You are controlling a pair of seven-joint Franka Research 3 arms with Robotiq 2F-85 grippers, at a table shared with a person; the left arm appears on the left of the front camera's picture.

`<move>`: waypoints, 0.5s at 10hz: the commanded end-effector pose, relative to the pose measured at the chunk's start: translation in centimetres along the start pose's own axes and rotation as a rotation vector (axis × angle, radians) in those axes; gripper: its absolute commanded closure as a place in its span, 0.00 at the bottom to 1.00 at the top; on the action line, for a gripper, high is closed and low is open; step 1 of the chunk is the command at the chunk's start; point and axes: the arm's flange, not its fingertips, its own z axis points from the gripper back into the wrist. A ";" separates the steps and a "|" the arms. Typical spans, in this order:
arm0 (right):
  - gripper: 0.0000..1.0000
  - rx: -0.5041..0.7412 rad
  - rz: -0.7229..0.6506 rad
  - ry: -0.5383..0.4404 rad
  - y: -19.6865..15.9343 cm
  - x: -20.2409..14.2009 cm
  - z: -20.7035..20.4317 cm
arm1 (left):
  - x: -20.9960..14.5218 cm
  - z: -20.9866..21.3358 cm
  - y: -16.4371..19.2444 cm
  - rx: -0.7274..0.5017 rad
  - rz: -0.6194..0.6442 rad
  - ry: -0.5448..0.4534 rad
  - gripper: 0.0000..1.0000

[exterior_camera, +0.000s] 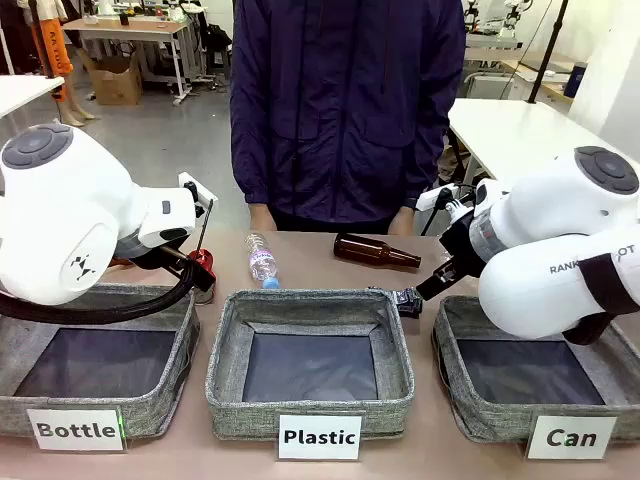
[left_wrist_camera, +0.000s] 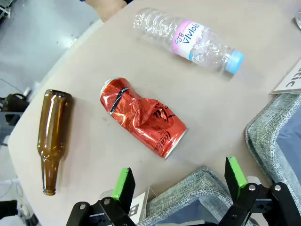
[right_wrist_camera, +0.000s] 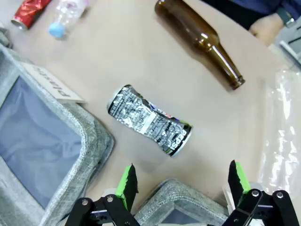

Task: Sort the can waste into the basket.
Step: Pick up the can waste from the table and place it in the right Fabric basket.

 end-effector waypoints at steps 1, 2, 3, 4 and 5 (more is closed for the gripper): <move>0.00 0.000 0.000 0.000 0.0 0.0 0.0 | 0.0 0.0 0.0 0.000 0.000 0.000 0.00; 0.00 0.000 0.000 0.000 0.0 0.0 0.0 | 0.0 0.0 0.0 0.000 0.000 0.000 0.00; 0.00 0.000 0.000 0.000 0.0 0.0 0.0 | 0.0 0.0 0.0 0.000 0.000 0.000 0.00; 0.00 0.000 0.000 0.000 0.0 0.0 0.0 | 0.0 0.0 0.0 0.000 0.000 0.000 0.00; 0.00 0.000 0.000 0.000 0.0 0.0 0.0 | 0.0 0.0 0.0 0.000 0.000 0.000 0.00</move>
